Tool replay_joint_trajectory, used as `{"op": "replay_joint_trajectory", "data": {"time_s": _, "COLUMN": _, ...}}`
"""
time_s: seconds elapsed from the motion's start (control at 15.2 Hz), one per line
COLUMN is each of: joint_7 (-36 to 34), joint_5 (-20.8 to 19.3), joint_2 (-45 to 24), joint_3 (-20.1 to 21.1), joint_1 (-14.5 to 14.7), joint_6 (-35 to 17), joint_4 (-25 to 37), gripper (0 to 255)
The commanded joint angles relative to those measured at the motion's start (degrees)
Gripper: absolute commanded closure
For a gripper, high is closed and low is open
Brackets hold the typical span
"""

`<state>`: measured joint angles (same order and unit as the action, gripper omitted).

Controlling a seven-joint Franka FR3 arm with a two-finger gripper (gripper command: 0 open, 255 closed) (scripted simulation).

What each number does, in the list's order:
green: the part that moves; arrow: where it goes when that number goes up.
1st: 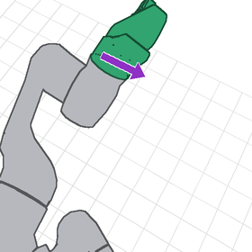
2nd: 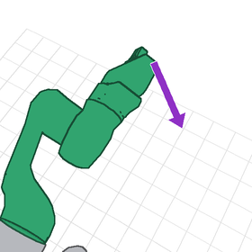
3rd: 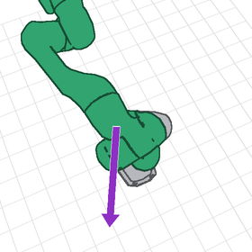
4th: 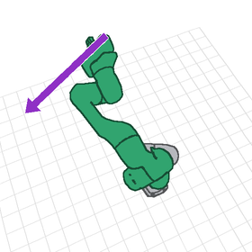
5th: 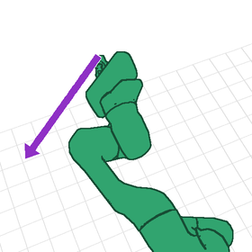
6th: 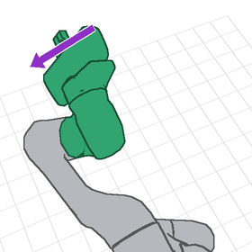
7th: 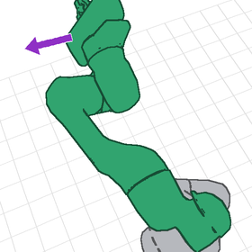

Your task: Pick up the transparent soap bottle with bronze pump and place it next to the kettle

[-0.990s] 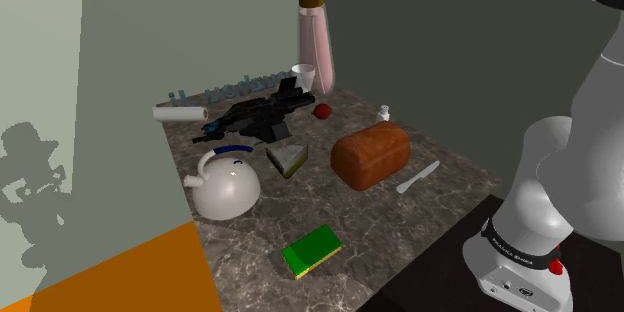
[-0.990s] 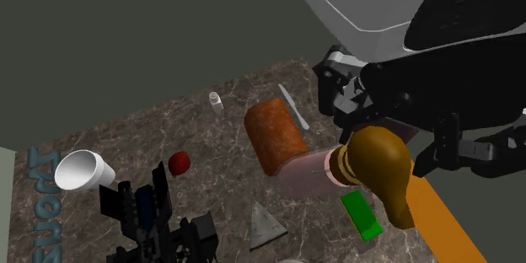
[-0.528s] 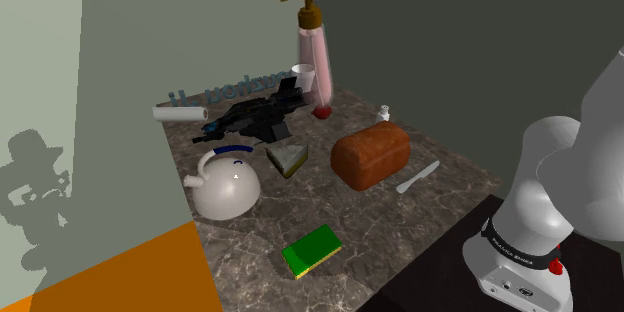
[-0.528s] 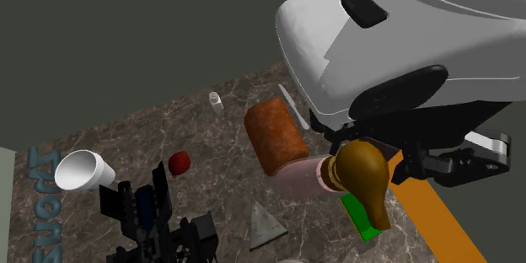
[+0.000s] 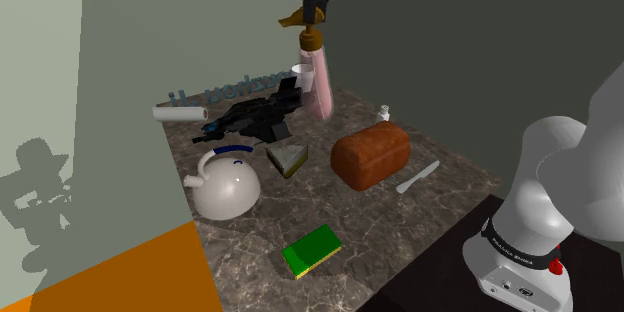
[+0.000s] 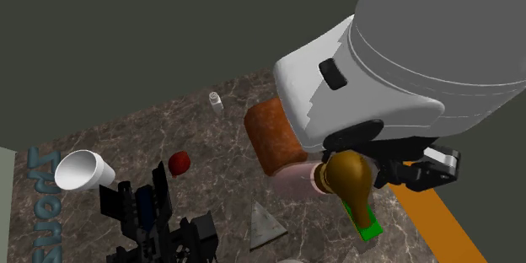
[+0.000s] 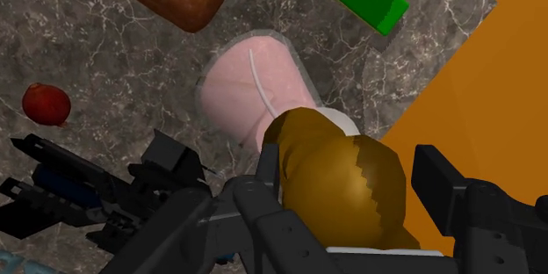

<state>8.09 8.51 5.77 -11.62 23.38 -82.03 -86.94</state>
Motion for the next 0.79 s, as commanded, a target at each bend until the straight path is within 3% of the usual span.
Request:
{"op": "replay_joint_trajectory", "data": {"time_s": 0.0, "joint_7": 0.1, "joint_5": -0.2, "joint_2": 0.6, "joint_3": 0.1, "joint_1": 0.0, "joint_6": -1.7, "joint_4": -2.2, "gripper": 255}}
{"op": "replay_joint_trajectory", "data": {"time_s": 0.73, "joint_7": 1.0, "joint_5": -0.7, "joint_2": 3.5, "joint_3": 0.4, "joint_1": 0.1, "joint_6": -10.7, "joint_4": -14.0, "gripper": 255}}
